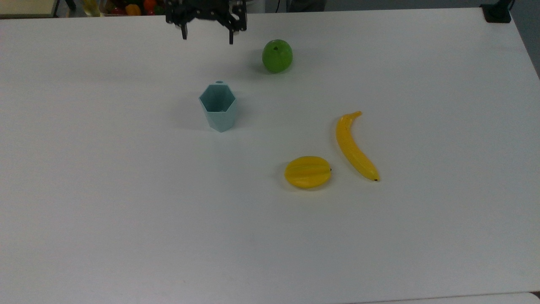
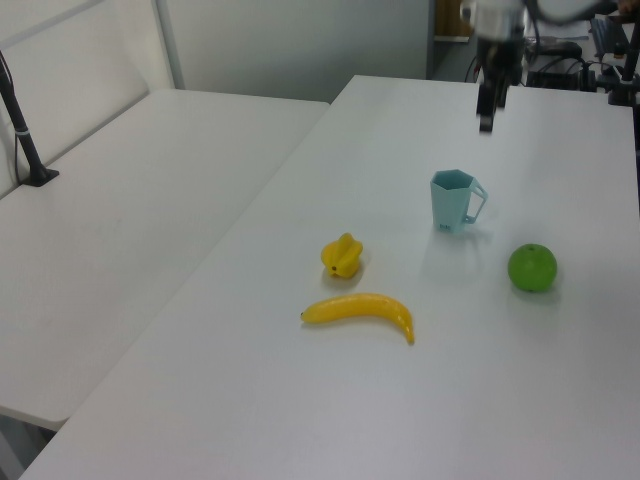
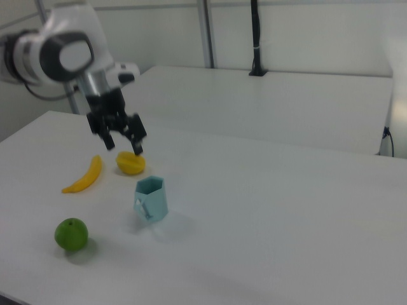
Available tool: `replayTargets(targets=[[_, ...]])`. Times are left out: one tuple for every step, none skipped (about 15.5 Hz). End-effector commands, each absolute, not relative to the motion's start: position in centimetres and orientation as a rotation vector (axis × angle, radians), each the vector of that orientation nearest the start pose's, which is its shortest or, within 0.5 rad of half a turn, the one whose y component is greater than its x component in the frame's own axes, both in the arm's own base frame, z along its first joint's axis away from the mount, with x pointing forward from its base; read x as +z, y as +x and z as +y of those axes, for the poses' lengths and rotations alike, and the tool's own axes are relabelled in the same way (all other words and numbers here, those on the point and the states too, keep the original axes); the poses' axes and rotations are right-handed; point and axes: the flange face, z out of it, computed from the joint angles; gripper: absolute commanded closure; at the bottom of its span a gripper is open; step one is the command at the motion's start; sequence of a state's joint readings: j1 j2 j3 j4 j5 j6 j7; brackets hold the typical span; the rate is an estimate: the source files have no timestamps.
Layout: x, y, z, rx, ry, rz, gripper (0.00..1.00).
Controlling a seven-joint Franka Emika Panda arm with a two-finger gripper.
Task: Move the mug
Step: 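Open the gripper and lift it away from the mug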
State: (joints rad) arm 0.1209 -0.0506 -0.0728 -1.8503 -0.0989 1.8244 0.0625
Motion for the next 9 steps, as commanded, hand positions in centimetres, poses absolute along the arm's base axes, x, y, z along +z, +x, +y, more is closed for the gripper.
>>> replayTargets(targets=[[60.2, 55.2, 2.0, -0.079, -3.228, 0.023, 0.0], [61.0, 55.0, 2.1, -0.079, -3.228, 0.018, 0.0], [61.6, 54.6, 2.2, -0.058, -3.22, 0.029, 0.0], [61.7, 54.3, 2.1, -0.026, -3.203, 0.038, 0.0], [62.1, 54.1, 1.9, -0.005, -3.191, 0.045, 0.0], [61.8, 54.2, 1.8, 0.015, -3.193, 0.031, 0.0], [61.8, 54.2, 1.8, 0.015, -3.192, 0.035, 0.0], [61.8, 54.2, 1.6, 0.018, -3.193, 0.035, 0.0], [61.9, 54.1, 1.6, 0.016, -3.192, 0.035, 0.0]])
